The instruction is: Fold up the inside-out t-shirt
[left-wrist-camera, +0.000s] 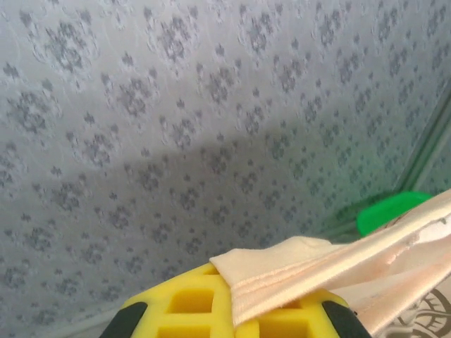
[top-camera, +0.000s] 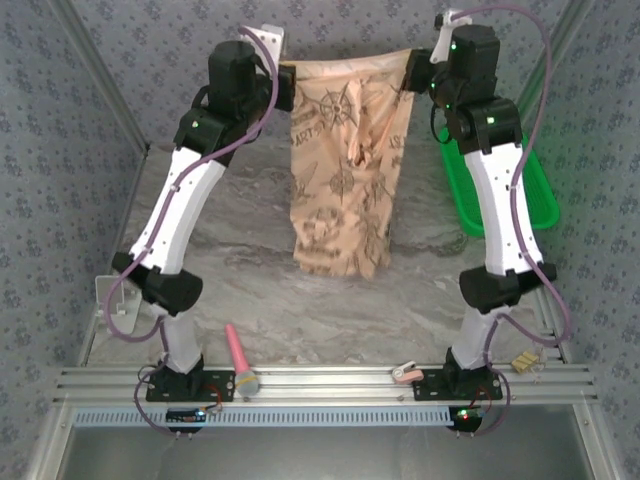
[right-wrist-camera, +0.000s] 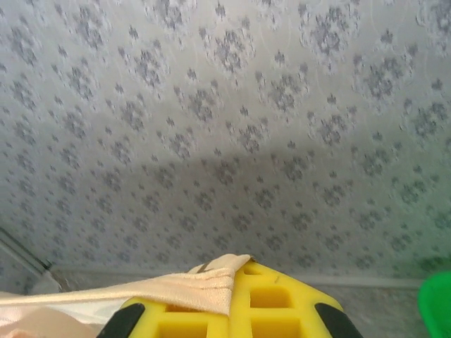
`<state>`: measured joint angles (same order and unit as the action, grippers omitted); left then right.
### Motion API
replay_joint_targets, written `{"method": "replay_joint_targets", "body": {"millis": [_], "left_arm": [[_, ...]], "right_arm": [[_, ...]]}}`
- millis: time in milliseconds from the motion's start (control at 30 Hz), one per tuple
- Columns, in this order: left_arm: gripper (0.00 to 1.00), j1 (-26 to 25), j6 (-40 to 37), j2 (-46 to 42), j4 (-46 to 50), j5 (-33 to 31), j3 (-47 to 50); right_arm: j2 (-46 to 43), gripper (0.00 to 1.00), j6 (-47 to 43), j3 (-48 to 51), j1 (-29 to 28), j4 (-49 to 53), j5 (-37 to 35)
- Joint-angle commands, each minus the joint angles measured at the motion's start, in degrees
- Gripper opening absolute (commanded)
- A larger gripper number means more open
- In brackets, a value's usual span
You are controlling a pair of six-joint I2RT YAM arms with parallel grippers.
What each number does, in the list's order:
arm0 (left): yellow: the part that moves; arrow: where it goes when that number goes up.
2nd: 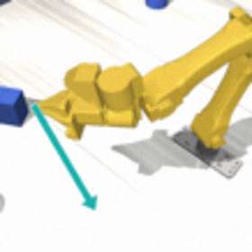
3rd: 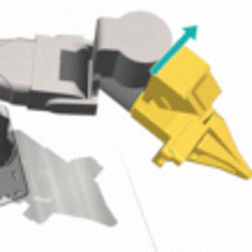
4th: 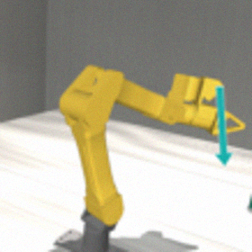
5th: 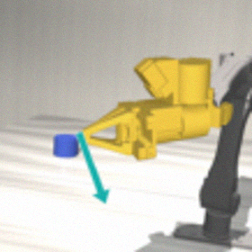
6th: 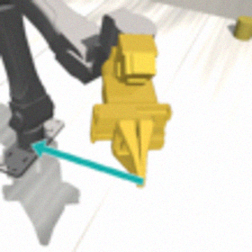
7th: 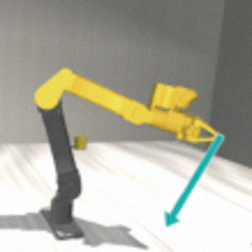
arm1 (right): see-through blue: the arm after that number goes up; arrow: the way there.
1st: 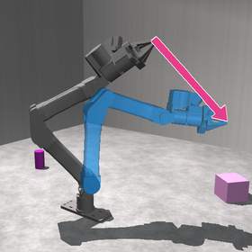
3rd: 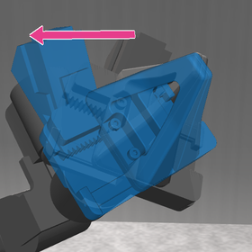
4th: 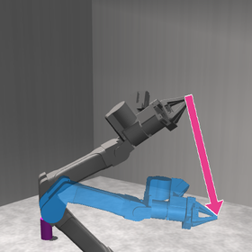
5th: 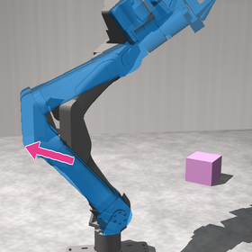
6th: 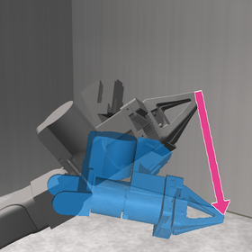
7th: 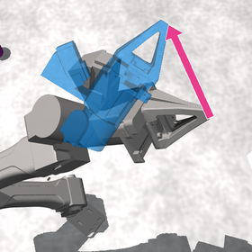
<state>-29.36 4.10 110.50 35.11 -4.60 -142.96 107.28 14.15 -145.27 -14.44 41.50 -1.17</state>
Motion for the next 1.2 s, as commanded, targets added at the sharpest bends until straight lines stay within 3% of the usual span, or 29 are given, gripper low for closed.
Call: {"method": "replay_joint_targets", "body": {"millis": [0, 67, 167, 267, 333, 433, 567, 633, 700, 767, 800, 900, 933, 1067, 1167], "left_arm": [[0.00, 1.5, -0.3, 3.7, 3.4, 0.8, -14.2], [0.00, 2.1, -0.1, 6.1, 4.7, 1.2, -20.5], [0.00, 2.5, -0.2, 5.3, 4.1, 4.0, -20.5], [0.00, 2.4, -1.8, 2.4, 6.4, 7.7, -15.8], [0.00, 2.3, -2.3, -1.3, 9.5, 9.0, -8.1], [0.00, 1.7, 0.9, -11.4, 5.7, 8.8, 18.4], [0.07, 0.4, 11.0, -28.6, -14.7, 9.3, 64.4], [0.17, -1.0, 18.7, -36.9, -23.6, 10.9, 84.2], [0.31, -3.7, 22.8, -42.4, -27.9, 13.0, 97.2], [0.48, -6.5, 25.0, -46.3, -27.9, 15.1, 105.1], [0.53, -7.3, 26.2, -48.2, -26.2, 15.7, 107.7], [0.55, -7.6, 28.7, -52.5, -18.9, 14.5, 110.6], [0.57, -7.6, 28.7, -53.4, -16.4, 13.5, 109.9], [0.63, -6.9, 24.3, -50.4, -7.3, 15.2, 101.3], [0.66, -6.8, 17.9, -44.2, -2.1, 23.2, 93.3]], "right_arm": [[2.5, 0.00, 1.9, -10.4, 2.5, 0.2, 3.2], [2.3, 0.00, 1.1, -11.7, 3.1, -0.4, 3.0], [-1.4, 0.00, -1.6, -7.6, 3.1, -2.4, 2.4], [-9.1, 0.00, -4.0, 5.9, 2.7, -5.5, 1.4], [-17.0, 0.00, -4.9, 21.8, 2.0, -11.2, 0.4], [-29.1, 0.00, -3.8, 47.7, 0.3, -18.9, -2.1], [-44.6, 0.00, 5.3, 83.1, -5.0, -25.5, -4.9], [-52.6, 0.00, 12.1, 100.0, -10.9, -28.1, -10.7], [-59.5, 0.00, 20.0, 112.1, -15.8, -26.6, -15.3], [-64.9, 0.00, 29.5, 120.0, -19.5, -22.0, -17.2], [-67.0, 0.06, 31.8, 123.7, -21.3, -21.2, -15.2], [-69.1, 0.41, 35.6, 125.6, -24.3, -14.0, -12.5], [-69.2, 0.46, 34.4, 124.5, -24.6, -11.9, -12.5], [-64.1, 0.55, 22.7, 115.5, -21.4, -10.2, -11.1], [-54.6, 0.57, 12.8, 107.0, -18.2, -12.6, -3.4]]}}
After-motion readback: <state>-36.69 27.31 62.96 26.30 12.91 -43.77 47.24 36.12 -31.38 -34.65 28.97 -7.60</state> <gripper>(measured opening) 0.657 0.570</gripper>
